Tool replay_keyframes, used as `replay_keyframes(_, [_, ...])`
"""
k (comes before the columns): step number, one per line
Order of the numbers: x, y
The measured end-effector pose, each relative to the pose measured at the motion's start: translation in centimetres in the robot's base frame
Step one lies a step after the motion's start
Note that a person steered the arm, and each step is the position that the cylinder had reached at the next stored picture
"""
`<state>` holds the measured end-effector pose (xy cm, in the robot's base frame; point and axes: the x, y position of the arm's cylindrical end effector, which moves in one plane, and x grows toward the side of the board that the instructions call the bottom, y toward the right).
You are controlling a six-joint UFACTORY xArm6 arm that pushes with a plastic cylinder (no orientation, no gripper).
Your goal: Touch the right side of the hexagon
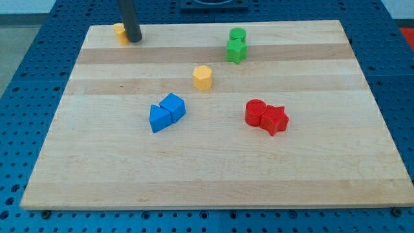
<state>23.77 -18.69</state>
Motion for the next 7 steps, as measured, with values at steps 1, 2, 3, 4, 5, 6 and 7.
replay_keyframes(1, [0.0,-1.1])
replay_keyframes(2, [0.6,-0.8])
replay_keyframes(3, [5.4,2.6])
replay_keyframes(4, [9.5,7.2])
replay_keyframes(5, [10.2,12.2])
replay_keyframes(6, [10.2,16.6])
replay_keyframes(7, [11.7,20.5])
